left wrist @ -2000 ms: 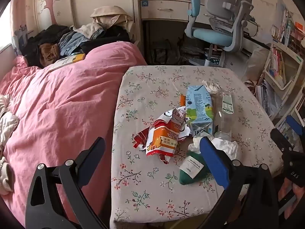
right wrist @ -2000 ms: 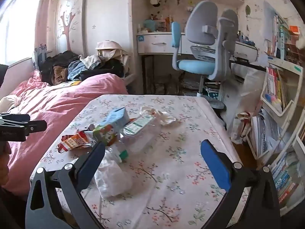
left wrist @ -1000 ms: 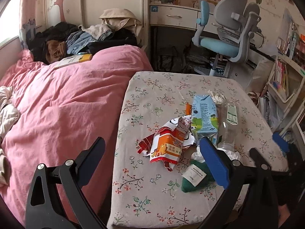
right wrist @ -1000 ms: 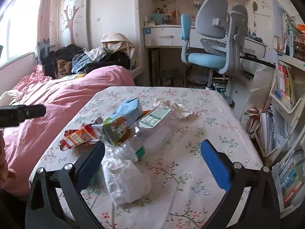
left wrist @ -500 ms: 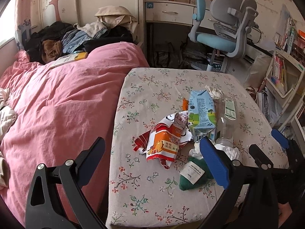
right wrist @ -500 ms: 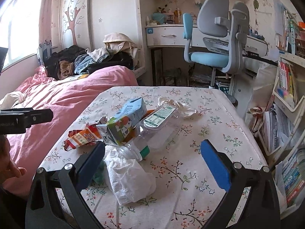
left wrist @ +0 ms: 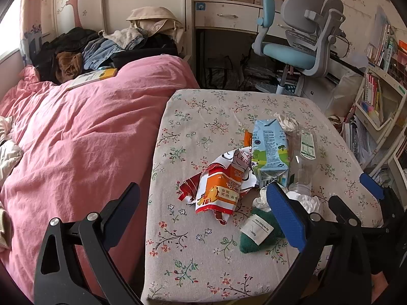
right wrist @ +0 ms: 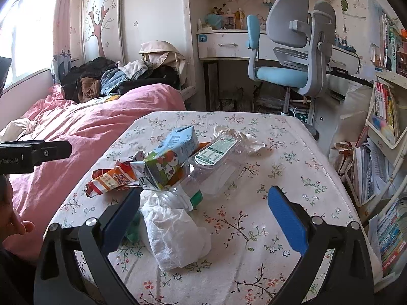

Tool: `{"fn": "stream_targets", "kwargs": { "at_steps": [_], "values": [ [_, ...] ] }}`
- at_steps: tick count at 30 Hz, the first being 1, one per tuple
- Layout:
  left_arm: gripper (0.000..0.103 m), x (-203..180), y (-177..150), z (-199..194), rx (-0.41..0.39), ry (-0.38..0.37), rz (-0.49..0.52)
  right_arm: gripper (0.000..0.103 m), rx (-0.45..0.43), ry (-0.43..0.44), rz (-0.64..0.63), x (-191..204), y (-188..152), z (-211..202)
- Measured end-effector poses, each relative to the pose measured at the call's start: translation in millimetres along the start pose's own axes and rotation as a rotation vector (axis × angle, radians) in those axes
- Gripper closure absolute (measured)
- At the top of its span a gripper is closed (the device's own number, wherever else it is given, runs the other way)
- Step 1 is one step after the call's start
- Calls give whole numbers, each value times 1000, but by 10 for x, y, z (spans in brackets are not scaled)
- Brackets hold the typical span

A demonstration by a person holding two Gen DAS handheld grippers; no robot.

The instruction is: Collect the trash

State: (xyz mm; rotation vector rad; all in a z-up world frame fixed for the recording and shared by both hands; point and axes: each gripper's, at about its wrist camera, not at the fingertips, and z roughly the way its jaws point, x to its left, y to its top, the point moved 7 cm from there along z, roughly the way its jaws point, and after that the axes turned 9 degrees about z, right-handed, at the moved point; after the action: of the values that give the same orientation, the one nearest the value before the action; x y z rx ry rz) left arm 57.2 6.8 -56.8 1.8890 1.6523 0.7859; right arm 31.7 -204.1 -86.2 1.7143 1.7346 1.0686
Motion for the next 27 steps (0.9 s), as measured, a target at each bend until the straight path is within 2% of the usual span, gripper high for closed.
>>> {"fn": "stream_targets", "kwargs": {
  "at_steps": [16,21,27],
  "values": [
    [7,55,-58,42,15,-1,-10,6,30,-12,-16,-36,-85,46],
    [7,144,-91,112,50,-22,-64,6,58,-18,-20,-68,-146,72],
    [7,302,-175,239,107,-74,-187,7,93,11,-32,-28,-177,86]
  ]
}}
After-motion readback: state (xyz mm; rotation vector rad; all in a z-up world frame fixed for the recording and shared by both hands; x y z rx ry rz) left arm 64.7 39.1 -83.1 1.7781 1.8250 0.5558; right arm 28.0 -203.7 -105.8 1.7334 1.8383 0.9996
